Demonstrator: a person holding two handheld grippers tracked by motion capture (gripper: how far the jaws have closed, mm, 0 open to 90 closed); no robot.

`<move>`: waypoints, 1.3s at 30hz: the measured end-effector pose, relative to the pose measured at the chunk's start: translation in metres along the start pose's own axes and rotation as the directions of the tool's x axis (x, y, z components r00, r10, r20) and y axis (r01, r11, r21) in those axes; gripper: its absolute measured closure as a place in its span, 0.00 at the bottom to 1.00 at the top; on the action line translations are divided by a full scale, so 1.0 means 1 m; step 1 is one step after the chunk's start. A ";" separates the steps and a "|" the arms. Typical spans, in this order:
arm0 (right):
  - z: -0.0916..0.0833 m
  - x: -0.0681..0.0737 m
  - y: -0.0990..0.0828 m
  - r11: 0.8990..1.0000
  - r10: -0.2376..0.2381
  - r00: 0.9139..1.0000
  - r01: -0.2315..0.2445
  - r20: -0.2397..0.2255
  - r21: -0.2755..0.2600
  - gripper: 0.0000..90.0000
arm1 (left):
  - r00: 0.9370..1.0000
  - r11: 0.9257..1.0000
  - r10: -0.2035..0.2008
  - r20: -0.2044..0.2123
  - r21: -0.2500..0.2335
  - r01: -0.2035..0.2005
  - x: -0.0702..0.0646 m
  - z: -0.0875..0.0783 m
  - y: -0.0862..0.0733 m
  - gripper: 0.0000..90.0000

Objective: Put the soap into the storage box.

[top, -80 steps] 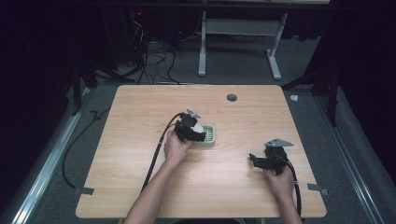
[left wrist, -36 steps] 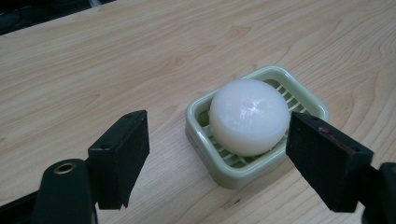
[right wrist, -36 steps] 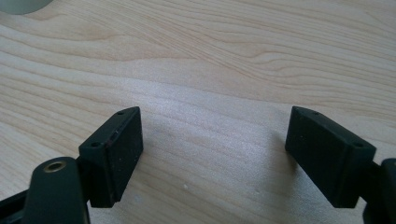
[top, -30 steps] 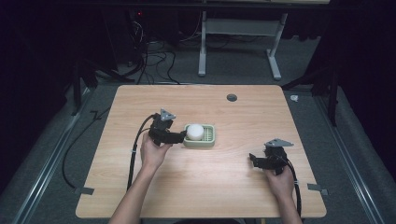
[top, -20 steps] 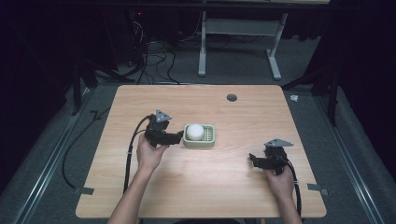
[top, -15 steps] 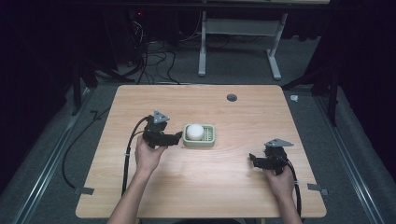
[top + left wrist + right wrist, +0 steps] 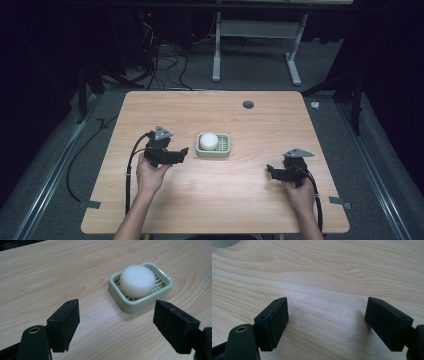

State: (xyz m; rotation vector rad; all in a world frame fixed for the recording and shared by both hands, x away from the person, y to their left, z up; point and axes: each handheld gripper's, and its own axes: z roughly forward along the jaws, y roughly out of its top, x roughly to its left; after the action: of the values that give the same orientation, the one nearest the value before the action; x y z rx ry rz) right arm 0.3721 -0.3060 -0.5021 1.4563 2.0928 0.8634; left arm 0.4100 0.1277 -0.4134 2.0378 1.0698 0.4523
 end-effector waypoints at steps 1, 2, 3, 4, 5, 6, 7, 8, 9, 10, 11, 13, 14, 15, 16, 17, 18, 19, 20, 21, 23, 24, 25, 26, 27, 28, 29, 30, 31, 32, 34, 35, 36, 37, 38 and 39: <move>0.000 0.000 0.000 1.000 0.000 1.000 0.000 0.000 0.000 0.22 | 1.000 1.000 -0.001 0.000 0.000 0.001 0.000 -0.001 -0.001 0.24; 0.000 0.000 0.000 1.000 0.000 1.000 0.000 0.000 0.000 0.22 | 1.000 1.000 -0.005 0.001 -0.001 0.005 0.000 -0.002 -0.003 0.24; 0.000 0.000 0.000 1.000 -0.001 1.000 0.001 0.000 0.000 0.22 | 1.000 1.000 -0.008 0.003 0.001 0.008 0.001 -0.003 -0.005 0.24; 0.000 0.000 0.000 1.000 0.000 1.000 0.000 0.000 0.000 0.22 | 1.000 1.000 -0.011 0.003 0.000 0.011 0.001 -0.004 -0.007 0.24; 0.000 0.000 0.000 1.000 -0.001 1.000 0.001 0.000 0.000 0.22 | 1.000 1.000 -0.014 0.003 0.002 0.014 0.001 -0.005 -0.008 0.24; 0.000 0.000 0.000 1.000 -0.001 1.000 0.001 0.000 0.000 0.22 | 1.000 1.000 -0.018 0.003 0.002 0.018 0.002 -0.006 -0.010 0.24; 0.000 0.000 0.000 1.000 -0.001 1.000 0.001 0.000 0.000 0.22 | 1.000 1.000 -0.018 0.001 0.003 0.018 0.002 -0.006 -0.012 0.24; 0.000 0.000 0.000 1.000 -0.001 1.000 0.001 0.000 0.000 0.22 | 1.000 1.000 -0.020 -0.002 0.002 0.020 0.002 -0.007 -0.014 0.24; 0.000 0.000 0.000 1.000 -0.001 1.000 0.001 0.000 0.000 0.22 | 1.000 1.000 -0.022 -0.002 0.001 0.022 0.002 -0.008 -0.015 0.24; 0.000 0.000 0.000 1.000 -0.001 1.000 0.001 0.000 0.000 0.22 | 1.000 1.000 -0.024 -0.002 0.000 0.024 0.002 -0.009 -0.017 0.24; 0.000 0.000 0.000 1.000 -0.002 1.000 0.002 0.000 0.000 0.22 | 1.000 1.000 -0.027 -0.003 0.002 0.027 0.002 -0.009 -0.019 0.24; 0.000 0.000 0.000 1.000 -0.002 1.000 0.002 0.000 0.000 0.22 | 0.999 0.999 -0.033 -0.005 0.005 0.033 0.002 -0.009 -0.022 0.24; 0.000 0.000 0.000 1.000 -0.004 1.000 0.004 0.000 -0.001 0.22 | 0.999 0.999 -0.035 -0.007 0.006 0.035 0.002 -0.009 -0.025 0.24; 0.000 0.000 0.000 1.000 -0.004 1.000 0.004 0.000 0.000 0.22 | 0.999 0.999 -0.037 -0.009 0.007 0.037 0.002 -0.009 -0.027 0.24; 0.000 0.000 0.000 1.000 -0.003 1.000 0.003 -0.001 0.000 0.22 | 0.999 0.999 -0.038 -0.013 0.009 0.038 0.002 -0.009 -0.029 0.24; 0.000 0.000 0.000 1.000 -0.003 1.000 0.003 -0.001 0.000 0.22 | 0.999 0.999 -0.040 -0.014 0.010 0.040 0.002 -0.009 -0.031 0.24; 0.000 0.000 0.000 1.000 -0.005 1.000 0.005 -0.001 -0.001 0.22 | 0.999 0.999 -0.042 -0.015 0.012 0.042 0.002 -0.010 -0.033 0.24; 0.000 0.000 0.000 1.000 -0.003 1.000 0.003 -0.001 0.000 0.22 | 0.999 0.999 -0.042 -0.018 0.014 0.042 0.002 -0.010 -0.035 0.24; 0.000 0.000 0.000 1.000 -0.005 1.000 0.005 -0.001 -0.001 0.22 | 0.999 0.999 -0.041 -0.024 0.015 0.041 0.002 -0.010 -0.036 0.24; 0.000 0.000 0.000 1.000 -0.003 1.000 0.003 -0.001 0.000 0.22 | 0.999 0.999 -0.042 -0.024 0.015 0.042 0.002 -0.011 -0.037 0.24; 0.000 0.000 0.000 1.000 -0.005 1.000 0.005 -0.001 0.000 0.22 | 0.999 0.999 -0.046 -0.023 0.015 0.047 0.002 -0.012 -0.040 0.24; 0.000 0.000 0.000 1.000 -0.003 1.000 0.003 0.000 0.000 0.22 | 0.998 0.999 -0.049 -0.026 0.013 0.049 0.002 -0.013 -0.041 0.24; 0.000 0.000 0.000 1.000 -0.003 1.000 0.003 0.000 0.000 0.22 | 0.998 0.999 -0.048 -0.029 0.013 0.049 0.002 -0.013 -0.042 0.24; 0.000 0.000 0.000 1.000 -0.003 1.000 0.003 0.000 0.000 0.22 | 0.998 0.999 -0.050 -0.031 0.013 0.051 0.002 -0.014 -0.044 0.24; 0.000 0.000 0.000 1.000 -0.003 1.000 0.003 0.000 0.000 0.22 | 0.998 0.999 -0.052 -0.031 0.013 0.052 0.003 -0.014 -0.045 0.24; 0.000 0.000 0.000 1.000 -0.003 1.000 0.003 0.000 0.000 0.22 | 0.998 0.998 -0.054 -0.035 0.016 0.055 0.003 -0.014 -0.047 0.24; 0.000 0.000 0.000 1.000 -0.004 1.000 0.004 0.000 0.000 0.22 | 0.998 0.998 -0.053 -0.038 0.016 0.054 0.003 -0.014 -0.048 0.24; 0.000 0.000 0.000 1.000 -0.004 1.000 0.004 0.000 0.000 0.22 | 0.998 0.998 -0.052 -0.042 0.018 0.053 0.002 -0.014 -0.050 0.24; 0.000 0.000 0.000 1.000 -0.003 1.000 0.003 0.000 0.000 0.22 | 0.998 0.998 -0.054 -0.044 0.022 0.055 0.002 -0.013 -0.052 0.24; 0.000 0.000 0.000 1.000 -0.004 1.000 0.004 0.000 0.000 0.22 | 0.997 0.998 -0.057 -0.043 0.026 0.059 0.002 -0.012 -0.054 0.24; 0.000 0.000 0.000 1.000 -0.004 1.000 0.004 0.000 0.000 0.22 | 0.997 0.997 -0.060 -0.049 0.036 0.062 0.003 -0.010 -0.059 0.24; 0.000 0.000 0.000 1.000 -0.004 1.000 0.004 0.000 0.000 0.22 | 0.997 0.997 -0.061 -0.053 0.044 0.063 0.003 -0.008 -0.062 0.24; 0.000 0.000 0.000 1.000 -0.004 1.000 0.004 0.001 0.000 0.22 | 0.997 0.997 -0.061 -0.055 0.049 0.064 0.003 -0.007 -0.065 0.24; 0.000 0.000 0.000 1.000 -0.005 1.000 0.005 0.000 0.000 0.22 | 0.996 0.996 -0.067 -0.052 0.053 0.070 0.003 -0.005 -0.068 0.24; 0.000 0.000 0.000 1.000 -0.005 1.000 0.005 0.000 0.000 0.22 | 0.996 0.996 -0.072 -0.054 0.057 0.075 0.003 -0.004 -0.071 0.24; 0.000 0.000 0.000 1.000 -0.005 1.000 0.005 0.000 0.000 0.22 | 0.996 0.995 -0.076 -0.055 0.059 0.079 0.003 -0.003 -0.073 0.24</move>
State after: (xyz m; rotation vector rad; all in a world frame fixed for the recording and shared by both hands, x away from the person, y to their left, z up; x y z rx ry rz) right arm 0.3722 -0.3058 -0.5021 1.4502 2.0954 0.8616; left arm 0.3712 0.1569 -0.4681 2.0397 1.2036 0.4396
